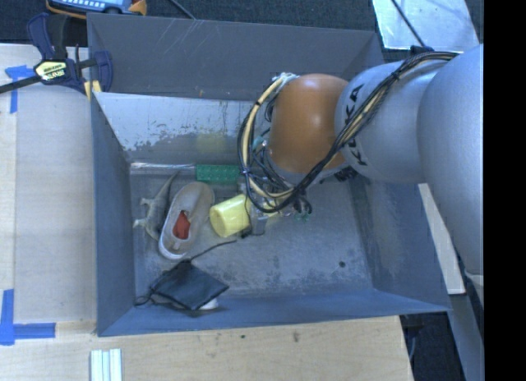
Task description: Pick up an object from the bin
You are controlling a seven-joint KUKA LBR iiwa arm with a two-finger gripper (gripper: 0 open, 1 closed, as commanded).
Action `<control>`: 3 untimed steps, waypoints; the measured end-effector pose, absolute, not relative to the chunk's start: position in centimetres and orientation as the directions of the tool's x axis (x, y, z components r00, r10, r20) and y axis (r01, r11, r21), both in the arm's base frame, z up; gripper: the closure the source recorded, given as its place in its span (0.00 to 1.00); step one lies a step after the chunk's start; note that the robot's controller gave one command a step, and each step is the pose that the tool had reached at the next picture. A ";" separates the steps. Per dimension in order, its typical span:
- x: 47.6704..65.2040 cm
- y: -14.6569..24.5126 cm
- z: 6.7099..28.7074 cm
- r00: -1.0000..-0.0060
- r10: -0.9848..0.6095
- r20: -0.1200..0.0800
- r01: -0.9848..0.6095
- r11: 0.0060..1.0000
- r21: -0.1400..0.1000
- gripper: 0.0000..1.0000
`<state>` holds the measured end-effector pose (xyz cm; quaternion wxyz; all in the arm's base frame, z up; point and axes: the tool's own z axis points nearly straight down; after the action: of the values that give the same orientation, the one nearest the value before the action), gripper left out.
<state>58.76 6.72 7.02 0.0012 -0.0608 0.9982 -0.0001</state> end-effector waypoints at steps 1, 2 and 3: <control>58.8 6.7 7.0 -0.993 -0.121 -0.002 -0.121 0.993 0.000 1.00; 58.9 7.0 11.1 -0.993 -0.122 0.006 -0.122 0.993 0.000 1.00; 59.2 7.1 12.6 -0.992 -0.123 0.002 -0.123 0.992 0.000 1.00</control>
Offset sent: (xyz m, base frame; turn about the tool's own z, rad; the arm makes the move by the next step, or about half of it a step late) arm 0.0180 0.0137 0.2141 -0.0072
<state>59.19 7.12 12.63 -0.0012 -0.0619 0.9981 -0.0002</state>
